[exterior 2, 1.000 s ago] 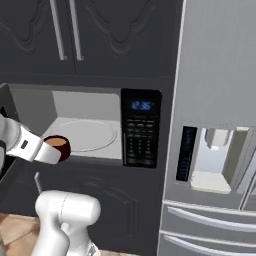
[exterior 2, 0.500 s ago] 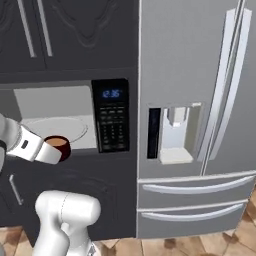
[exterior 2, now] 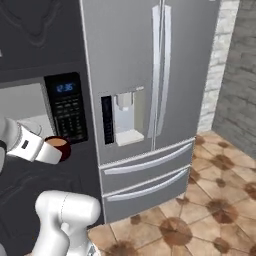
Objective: Pick the cup of tea, navigate to the dining table, and place it on the saucer.
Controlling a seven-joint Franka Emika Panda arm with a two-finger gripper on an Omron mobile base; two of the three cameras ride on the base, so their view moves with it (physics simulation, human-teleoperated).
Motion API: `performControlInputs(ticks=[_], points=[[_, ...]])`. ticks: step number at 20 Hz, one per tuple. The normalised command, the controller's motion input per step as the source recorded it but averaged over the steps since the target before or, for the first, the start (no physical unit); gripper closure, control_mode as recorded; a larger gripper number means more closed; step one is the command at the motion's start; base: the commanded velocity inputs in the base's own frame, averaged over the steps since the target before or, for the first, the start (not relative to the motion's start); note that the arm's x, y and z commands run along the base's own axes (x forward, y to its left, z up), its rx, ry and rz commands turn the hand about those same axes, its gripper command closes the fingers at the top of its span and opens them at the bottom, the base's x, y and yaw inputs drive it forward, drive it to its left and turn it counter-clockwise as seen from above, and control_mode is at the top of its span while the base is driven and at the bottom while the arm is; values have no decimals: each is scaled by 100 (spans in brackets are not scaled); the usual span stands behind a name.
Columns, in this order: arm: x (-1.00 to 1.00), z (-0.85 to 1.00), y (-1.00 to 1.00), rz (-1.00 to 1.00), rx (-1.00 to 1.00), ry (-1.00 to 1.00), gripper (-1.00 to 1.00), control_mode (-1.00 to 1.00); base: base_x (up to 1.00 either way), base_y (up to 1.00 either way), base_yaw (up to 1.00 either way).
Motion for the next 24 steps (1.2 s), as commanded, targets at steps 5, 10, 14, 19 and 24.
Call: performControlInputs(ticks=[5,10,14,19,24], points=[[0,0,0,0,0,0,100,100,-34,0,-61],[0,0,0,0,0,0,100,100,-36,0,-63],[0,0,0,0,0,0,100,100,-36,0,-63],[0,0,0,0,0,0,100,100,-36,0,-64],[0,0,0,0,0,0,100,100,-37,-5,-63]])
